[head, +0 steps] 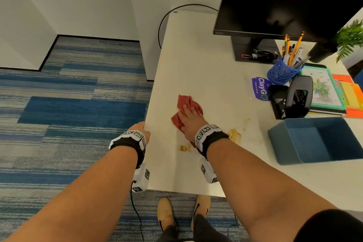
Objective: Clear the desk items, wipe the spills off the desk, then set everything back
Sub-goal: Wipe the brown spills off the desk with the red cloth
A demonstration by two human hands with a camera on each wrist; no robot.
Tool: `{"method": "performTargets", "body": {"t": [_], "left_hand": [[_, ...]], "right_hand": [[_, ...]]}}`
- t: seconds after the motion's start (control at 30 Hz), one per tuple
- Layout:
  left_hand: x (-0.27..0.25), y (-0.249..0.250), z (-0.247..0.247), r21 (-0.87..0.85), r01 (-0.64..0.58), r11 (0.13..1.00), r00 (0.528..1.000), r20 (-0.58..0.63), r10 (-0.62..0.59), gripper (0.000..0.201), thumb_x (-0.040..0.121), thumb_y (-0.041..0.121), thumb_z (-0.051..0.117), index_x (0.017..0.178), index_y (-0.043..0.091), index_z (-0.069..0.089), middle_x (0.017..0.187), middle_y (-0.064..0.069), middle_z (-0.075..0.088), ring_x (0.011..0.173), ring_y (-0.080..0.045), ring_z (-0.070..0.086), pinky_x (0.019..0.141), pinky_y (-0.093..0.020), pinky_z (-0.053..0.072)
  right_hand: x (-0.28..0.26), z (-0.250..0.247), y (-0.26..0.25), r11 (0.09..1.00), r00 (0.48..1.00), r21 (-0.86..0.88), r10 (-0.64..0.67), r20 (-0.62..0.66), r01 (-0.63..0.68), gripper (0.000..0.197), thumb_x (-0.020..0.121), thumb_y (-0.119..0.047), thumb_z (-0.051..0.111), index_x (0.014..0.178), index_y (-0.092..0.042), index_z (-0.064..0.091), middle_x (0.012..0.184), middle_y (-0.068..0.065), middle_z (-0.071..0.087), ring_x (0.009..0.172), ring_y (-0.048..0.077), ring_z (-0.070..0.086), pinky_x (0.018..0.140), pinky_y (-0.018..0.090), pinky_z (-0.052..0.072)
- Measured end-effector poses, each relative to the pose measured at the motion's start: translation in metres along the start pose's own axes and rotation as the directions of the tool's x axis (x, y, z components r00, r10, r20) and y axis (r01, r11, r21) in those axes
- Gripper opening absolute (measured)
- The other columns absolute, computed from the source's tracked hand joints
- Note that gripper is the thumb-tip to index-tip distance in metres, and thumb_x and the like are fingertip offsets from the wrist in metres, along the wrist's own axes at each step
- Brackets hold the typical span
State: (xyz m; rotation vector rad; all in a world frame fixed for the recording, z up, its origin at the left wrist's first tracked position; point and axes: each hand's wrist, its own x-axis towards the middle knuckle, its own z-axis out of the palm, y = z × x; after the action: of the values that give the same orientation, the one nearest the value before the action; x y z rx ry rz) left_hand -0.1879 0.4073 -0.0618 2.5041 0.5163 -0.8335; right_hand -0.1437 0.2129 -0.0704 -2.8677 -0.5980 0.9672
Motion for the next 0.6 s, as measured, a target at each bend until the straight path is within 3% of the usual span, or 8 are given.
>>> {"method": "performTargets", "body": {"t": [0.07, 0.13, 0.2, 0.3, 0.37, 0.5, 0.6], "left_hand": [[0.000, 0.000, 0.001, 0.001, -0.003, 1.000, 1.000, -0.006, 0.003, 0.041, 0.097, 0.017, 0.042, 0.138, 0.013, 0.043, 0.133, -0.012, 0.054, 0.116, -0.031, 0.054, 0.092, -0.032, 0.045], [0.000, -0.001, 0.000, 0.001, -0.015, 1.000, 1.000, -0.003, 0.015, 0.040, 0.097, 0.017, 0.043, 0.137, 0.012, 0.044, 0.131, -0.013, 0.055, 0.115, -0.031, 0.055, 0.089, -0.031, 0.044], [-0.001, -0.001, 0.000, -0.007, -0.026, 1.000, 1.000, -0.001, 0.026, 0.039, 0.096, 0.016, 0.044, 0.135, 0.012, 0.046, 0.128, -0.013, 0.057, 0.113, -0.031, 0.056, 0.087, -0.030, 0.043], [-0.002, 0.001, -0.001, 0.007, -0.033, 0.999, 0.999, -0.009, 0.033, 0.038, 0.096, 0.016, 0.044, 0.134, 0.011, 0.047, 0.126, -0.014, 0.058, 0.112, -0.031, 0.056, 0.087, -0.030, 0.043], [-0.005, 0.003, -0.001, 0.030, -0.028, 0.999, 1.000, -0.008, 0.029, 0.037, 0.097, 0.017, 0.042, 0.133, 0.009, 0.047, 0.128, -0.014, 0.056, 0.114, -0.031, 0.055, 0.089, -0.032, 0.044], [-0.007, 0.005, 0.000, 0.049, -0.022, 0.999, 0.999, -0.028, 0.024, 0.036, 0.099, 0.016, 0.039, 0.133, 0.007, 0.046, 0.132, -0.014, 0.054, 0.118, -0.030, 0.053, 0.095, -0.032, 0.043], [-0.009, 0.005, 0.002, 0.045, -0.024, 0.999, 0.999, -0.032, 0.026, 0.037, 0.099, 0.015, 0.038, 0.135, 0.006, 0.044, 0.135, -0.014, 0.052, 0.121, -0.030, 0.051, 0.098, -0.033, 0.042]], "right_hand": [[0.005, -0.002, -0.011, 1.000, 1.000, -0.017, 0.023, -0.018, -0.023, 0.072, 0.095, -0.022, 0.045, 0.154, -0.020, 0.004, 0.161, 0.004, -0.012, 0.148, 0.036, -0.004, 0.119, 0.050, 0.004], [0.006, 0.003, -0.031, 0.995, 0.997, -0.077, -0.068, -0.023, 0.066, 0.071, 0.094, -0.022, 0.047, 0.154, -0.019, 0.009, 0.161, 0.006, -0.008, 0.147, 0.039, 0.000, 0.119, 0.052, 0.006], [-0.002, 0.014, -0.049, 0.979, 0.986, -0.117, -0.167, 0.014, 0.168, 0.070, 0.095, -0.025, 0.046, 0.154, -0.021, 0.009, 0.162, 0.005, -0.009, 0.147, 0.037, -0.003, 0.119, 0.052, 0.004], [-0.016, 0.024, -0.043, 0.974, 0.980, -0.104, -0.197, 0.030, 0.199, 0.068, 0.098, -0.028, 0.042, 0.154, -0.022, 0.006, 0.161, 0.004, -0.012, 0.148, 0.031, -0.006, 0.120, 0.049, 0.002], [-0.024, 0.021, -0.024, 0.989, 0.991, -0.063, -0.135, 0.009, 0.135, 0.067, 0.098, -0.028, 0.042, 0.154, -0.022, 0.005, 0.161, 0.004, -0.012, 0.149, 0.030, -0.005, 0.120, 0.048, 0.003], [-0.022, 0.012, 0.005, 0.989, 0.989, 0.033, 0.143, -0.040, -0.142, 0.071, 0.096, -0.024, 0.043, 0.154, -0.018, 0.001, 0.161, 0.006, -0.014, 0.148, 0.034, -0.005, 0.120, 0.047, 0.004], [-0.023, 0.016, -0.017, 0.994, 0.993, -0.018, 0.105, -0.052, -0.106, 0.077, 0.092, -0.022, 0.049, 0.154, -0.016, 0.005, 0.161, 0.009, -0.009, 0.147, 0.040, 0.000, 0.120, 0.051, 0.006]]}}
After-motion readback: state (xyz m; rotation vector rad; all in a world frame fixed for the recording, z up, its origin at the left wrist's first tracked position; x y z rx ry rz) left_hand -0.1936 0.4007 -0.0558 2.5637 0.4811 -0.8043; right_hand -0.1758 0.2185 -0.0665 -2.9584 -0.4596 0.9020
